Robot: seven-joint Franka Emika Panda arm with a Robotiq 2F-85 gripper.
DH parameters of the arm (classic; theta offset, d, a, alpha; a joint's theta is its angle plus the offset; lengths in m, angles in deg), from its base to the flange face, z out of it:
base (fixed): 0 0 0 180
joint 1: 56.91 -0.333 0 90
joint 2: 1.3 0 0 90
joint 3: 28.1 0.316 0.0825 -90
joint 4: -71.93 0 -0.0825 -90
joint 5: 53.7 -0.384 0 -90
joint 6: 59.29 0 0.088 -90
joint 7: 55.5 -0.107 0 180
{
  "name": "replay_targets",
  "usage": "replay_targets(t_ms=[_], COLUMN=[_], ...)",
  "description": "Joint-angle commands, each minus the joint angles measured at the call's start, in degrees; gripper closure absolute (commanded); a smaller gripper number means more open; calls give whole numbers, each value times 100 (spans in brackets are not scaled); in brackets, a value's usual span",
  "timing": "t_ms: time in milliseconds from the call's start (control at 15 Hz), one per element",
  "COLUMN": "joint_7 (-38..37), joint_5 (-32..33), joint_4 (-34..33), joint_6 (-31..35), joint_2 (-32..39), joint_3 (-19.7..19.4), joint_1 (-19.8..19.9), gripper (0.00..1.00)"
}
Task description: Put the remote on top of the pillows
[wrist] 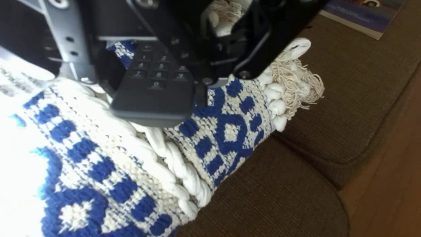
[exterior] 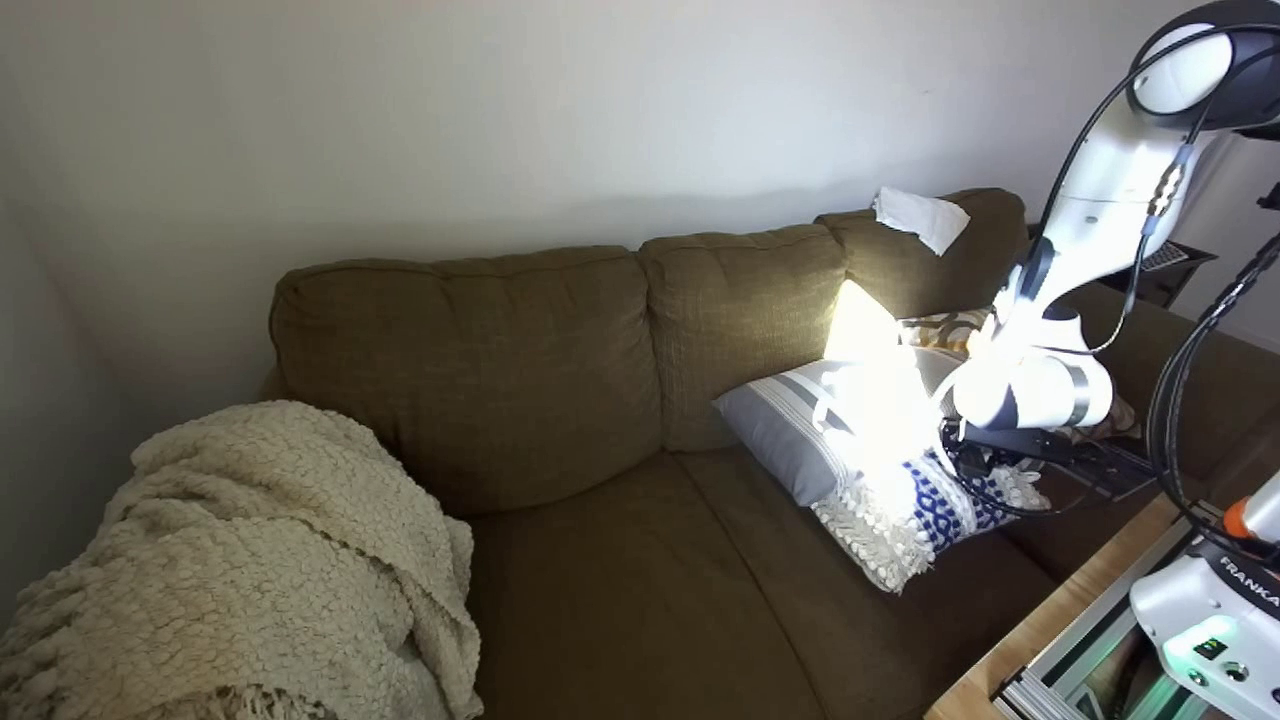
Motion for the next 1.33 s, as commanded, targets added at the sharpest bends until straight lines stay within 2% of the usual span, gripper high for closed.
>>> replay_targets(t_ms=[0,467,667,867,933,1267], joint_7=[-176,-335,-219,-319,-343,-398], joint_5=[-229,-369,-324,-362,-328,-180], joint_4=[194,320,463,644,404,378], joint_6=[-448,-1327,-1485,-1463,-1598,-2132], joint_2=[-409,-856,-1147,-1339,-1163,-1169], joint_3=[8,-15,18,-281,-447,-1094], joint_1=[47,108,229,-97,-234,-756], gripper=[74,74,74,74,74,74])
